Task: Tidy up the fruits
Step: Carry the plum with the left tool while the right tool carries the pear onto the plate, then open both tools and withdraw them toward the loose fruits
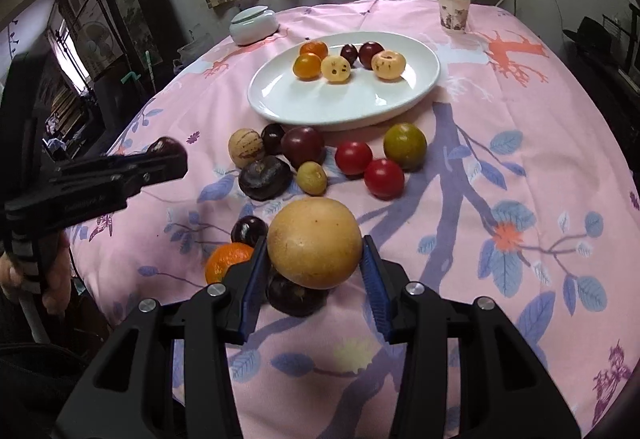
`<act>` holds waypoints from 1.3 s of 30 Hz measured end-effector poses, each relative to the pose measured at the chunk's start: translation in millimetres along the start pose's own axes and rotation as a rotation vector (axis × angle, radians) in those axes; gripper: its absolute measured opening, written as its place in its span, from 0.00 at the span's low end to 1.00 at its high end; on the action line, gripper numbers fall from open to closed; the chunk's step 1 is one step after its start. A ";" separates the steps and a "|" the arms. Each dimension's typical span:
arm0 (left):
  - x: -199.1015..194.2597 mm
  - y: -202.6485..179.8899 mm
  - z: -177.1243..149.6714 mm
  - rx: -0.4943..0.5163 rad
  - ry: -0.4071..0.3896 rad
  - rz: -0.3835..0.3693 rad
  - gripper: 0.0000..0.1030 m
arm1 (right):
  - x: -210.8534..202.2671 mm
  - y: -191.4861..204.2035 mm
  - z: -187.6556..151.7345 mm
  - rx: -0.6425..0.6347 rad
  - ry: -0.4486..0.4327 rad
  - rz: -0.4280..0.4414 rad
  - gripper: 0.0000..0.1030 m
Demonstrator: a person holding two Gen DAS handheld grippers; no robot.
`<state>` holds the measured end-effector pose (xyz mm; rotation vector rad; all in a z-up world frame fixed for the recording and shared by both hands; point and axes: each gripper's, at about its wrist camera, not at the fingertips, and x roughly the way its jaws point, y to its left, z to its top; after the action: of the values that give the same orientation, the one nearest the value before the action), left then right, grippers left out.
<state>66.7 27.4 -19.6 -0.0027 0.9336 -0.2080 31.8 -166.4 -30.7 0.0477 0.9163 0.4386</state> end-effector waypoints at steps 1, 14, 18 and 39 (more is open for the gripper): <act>4.3 3.8 11.8 -0.005 0.003 0.009 0.30 | 0.6 2.6 9.7 -0.023 -0.004 -0.001 0.44; 109.6 22.3 132.6 -0.089 0.106 0.059 0.31 | 105.6 -17.3 137.3 -0.044 0.038 -0.100 0.44; 130.5 28.1 138.2 -0.105 0.139 0.060 0.31 | 130.8 -36.3 151.7 -0.010 0.066 -0.091 0.44; 84.6 33.8 143.7 -0.138 0.012 0.089 0.85 | 89.3 -9.0 161.3 -0.197 -0.083 -0.216 0.64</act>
<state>236.1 32.8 -4.5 -0.0878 0.9569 -0.0612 207.2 -116.8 -1.3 -0.2105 0.7831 0.3212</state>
